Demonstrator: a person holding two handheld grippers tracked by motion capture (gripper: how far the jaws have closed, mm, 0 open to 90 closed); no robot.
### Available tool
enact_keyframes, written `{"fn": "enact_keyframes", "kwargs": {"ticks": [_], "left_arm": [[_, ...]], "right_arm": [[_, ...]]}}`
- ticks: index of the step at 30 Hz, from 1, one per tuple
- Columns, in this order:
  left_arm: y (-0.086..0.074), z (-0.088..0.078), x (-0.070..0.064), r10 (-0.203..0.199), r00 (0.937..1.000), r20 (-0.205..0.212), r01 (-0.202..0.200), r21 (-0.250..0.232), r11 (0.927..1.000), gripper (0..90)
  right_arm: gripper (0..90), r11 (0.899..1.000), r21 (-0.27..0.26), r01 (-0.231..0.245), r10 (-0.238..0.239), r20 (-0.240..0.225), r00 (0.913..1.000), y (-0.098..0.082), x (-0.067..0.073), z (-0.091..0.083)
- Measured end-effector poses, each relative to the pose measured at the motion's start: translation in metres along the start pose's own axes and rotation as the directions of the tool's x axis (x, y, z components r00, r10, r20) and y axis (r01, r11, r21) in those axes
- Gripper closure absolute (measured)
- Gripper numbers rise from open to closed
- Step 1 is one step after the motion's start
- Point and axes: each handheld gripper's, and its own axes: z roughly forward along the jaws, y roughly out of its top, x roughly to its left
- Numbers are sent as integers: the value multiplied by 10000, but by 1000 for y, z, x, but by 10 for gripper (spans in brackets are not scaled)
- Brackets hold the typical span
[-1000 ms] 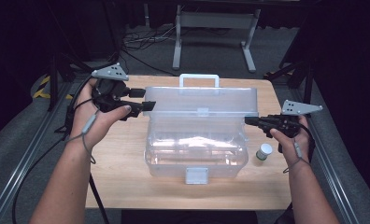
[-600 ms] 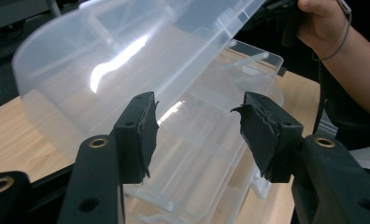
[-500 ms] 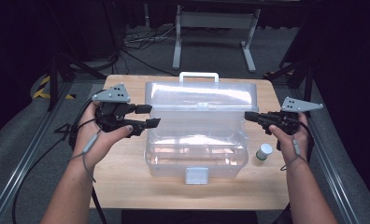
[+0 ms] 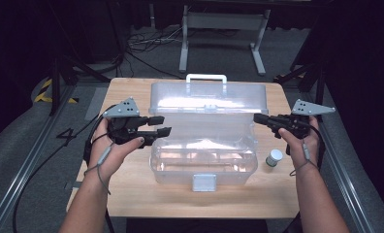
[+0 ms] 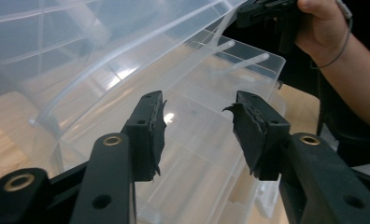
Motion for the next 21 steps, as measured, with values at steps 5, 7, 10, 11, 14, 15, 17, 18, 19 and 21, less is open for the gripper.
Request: {"fn": "enact_keyframes", "kwargs": {"ticks": [5,7,10,11,14,15,17,18,19,21], "left_arm": [[-6,4,5,-173,9964,-829,156,-222,9996,664],[-8,7,8,-274,9943,-1026,224,-497,9985,740],[-11,9,11,-409,9923,-1169,335,-648,9973,799],[-12,10,12,-452,9913,-1236,375,-641,9972,820],[-15,11,15,-605,9903,-1248,504,-825,9953,850],[-16,12,16,-609,9902,-1261,491,-946,9943,861],[-19,13,18,-690,9903,-1208,553,-1137,9920,866],[-20,14,18,-740,9906,-1155,598,-1220,9907,868],[-20,14,19,-753,9906,-1139,610,-1238,9904,868],[-21,14,20,-731,9904,-1171,581,-1267,9902,871]], "right_arm": [[900,10000,-4,0,0,43,10000,0,1,0],[900,10000,-31,-43,43,68,10000,-1,2,0],[900,9999,91,-72,70,149,9999,-3,3,1],[900,9999,125,-79,77,151,9999,-4,3,1],[900,9999,132,-54,52,148,9999,-5,5,1],[900,9999,146,-57,55,118,9999,-5,5,0],[900,9998,196,-35,32,172,9998,-6,7,0],[900,9998,203,-27,23,177,9998,-7,8,-1],[900,9998,204,-37,33,212,9998,-8,9,-1],[900,9998,192,-16,10,318,9995,-9,10,-1]]}}
